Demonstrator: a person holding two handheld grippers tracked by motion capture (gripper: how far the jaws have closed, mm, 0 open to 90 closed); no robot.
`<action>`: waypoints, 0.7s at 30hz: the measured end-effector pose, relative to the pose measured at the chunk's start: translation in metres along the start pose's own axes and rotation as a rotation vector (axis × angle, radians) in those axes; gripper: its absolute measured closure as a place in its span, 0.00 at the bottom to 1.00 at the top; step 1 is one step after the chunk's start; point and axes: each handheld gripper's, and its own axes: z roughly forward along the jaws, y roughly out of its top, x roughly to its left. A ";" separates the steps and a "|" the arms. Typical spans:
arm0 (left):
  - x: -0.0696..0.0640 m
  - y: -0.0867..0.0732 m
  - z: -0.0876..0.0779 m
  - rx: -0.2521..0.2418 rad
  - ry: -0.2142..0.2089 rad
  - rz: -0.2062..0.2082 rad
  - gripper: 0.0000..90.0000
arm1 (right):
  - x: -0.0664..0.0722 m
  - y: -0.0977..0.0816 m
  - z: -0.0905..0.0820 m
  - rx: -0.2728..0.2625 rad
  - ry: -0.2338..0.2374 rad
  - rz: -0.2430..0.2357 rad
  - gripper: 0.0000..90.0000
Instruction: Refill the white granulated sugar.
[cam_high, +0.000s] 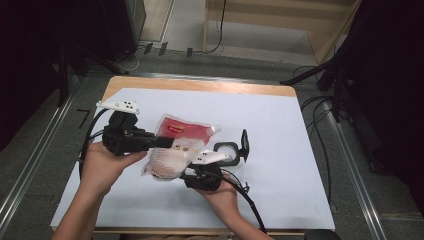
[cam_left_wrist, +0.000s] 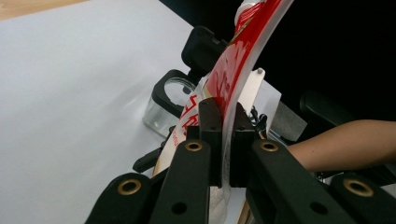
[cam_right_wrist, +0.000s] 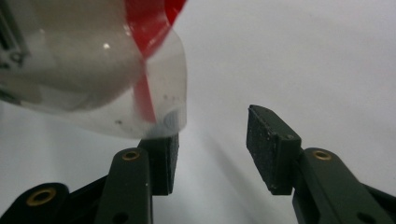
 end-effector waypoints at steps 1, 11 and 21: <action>0.001 -0.001 0.001 -0.001 -0.009 -0.008 0.99 | 0.001 0.000 -0.001 -0.008 -0.001 -0.005 0.61; 0.009 -0.004 0.007 -0.005 0.022 -0.051 0.98 | 0.016 -0.001 -0.005 -0.035 -0.020 -0.146 0.66; -0.001 -0.002 0.021 0.031 0.037 -0.013 0.98 | 0.034 0.002 -0.007 -0.029 -0.022 -0.287 0.60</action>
